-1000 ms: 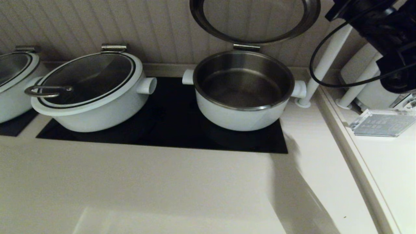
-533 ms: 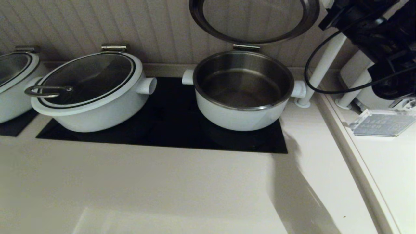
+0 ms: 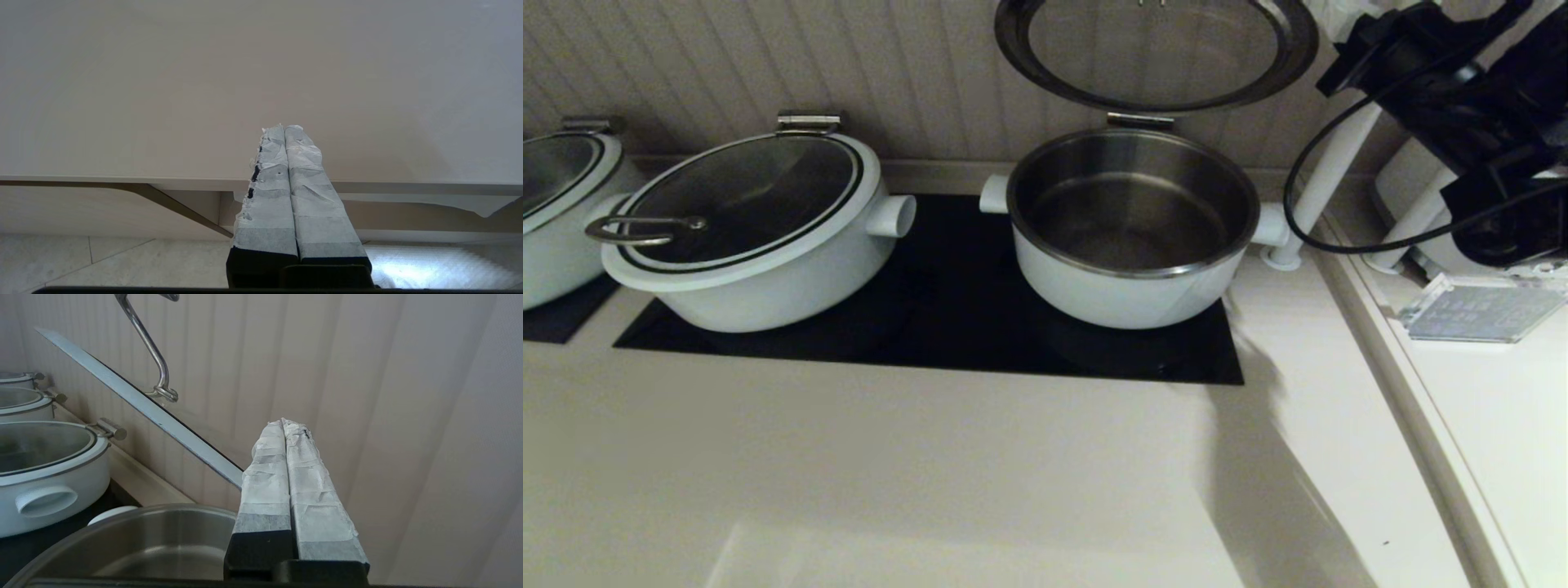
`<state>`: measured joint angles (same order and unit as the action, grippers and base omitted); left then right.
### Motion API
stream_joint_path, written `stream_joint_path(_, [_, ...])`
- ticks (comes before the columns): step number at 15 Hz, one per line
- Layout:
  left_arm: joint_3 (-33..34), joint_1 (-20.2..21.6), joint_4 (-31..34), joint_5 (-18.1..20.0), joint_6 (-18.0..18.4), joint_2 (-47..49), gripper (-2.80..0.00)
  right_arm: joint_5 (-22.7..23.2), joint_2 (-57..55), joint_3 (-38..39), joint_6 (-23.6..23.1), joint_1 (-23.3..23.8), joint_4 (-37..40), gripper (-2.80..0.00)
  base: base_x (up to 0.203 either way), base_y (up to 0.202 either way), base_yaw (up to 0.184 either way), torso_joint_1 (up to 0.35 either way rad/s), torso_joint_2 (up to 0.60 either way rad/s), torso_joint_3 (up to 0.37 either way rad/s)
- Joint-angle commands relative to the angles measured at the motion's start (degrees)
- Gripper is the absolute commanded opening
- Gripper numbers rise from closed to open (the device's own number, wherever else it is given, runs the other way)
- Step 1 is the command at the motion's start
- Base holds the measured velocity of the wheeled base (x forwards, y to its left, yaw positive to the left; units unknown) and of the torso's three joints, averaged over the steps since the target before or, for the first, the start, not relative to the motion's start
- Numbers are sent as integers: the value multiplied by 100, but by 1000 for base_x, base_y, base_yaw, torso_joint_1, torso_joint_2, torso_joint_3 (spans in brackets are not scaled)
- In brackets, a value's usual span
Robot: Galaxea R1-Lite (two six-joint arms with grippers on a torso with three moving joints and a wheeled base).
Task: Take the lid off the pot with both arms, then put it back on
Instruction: Close the pot lid
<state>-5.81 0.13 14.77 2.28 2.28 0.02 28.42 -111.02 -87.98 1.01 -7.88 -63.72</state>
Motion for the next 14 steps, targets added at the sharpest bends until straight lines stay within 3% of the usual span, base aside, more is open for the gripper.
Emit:
stream_joint_path(1, [1,-3,8,1,1,-2,-280,82,45,69,4,-4,-18,-280,0,0,0,0,0,0])
stream_joint_path(14, [0,2,8,1,1,-2,-280,665,400,718,31,-60,-7,-280,0,0,0,0,0,0])
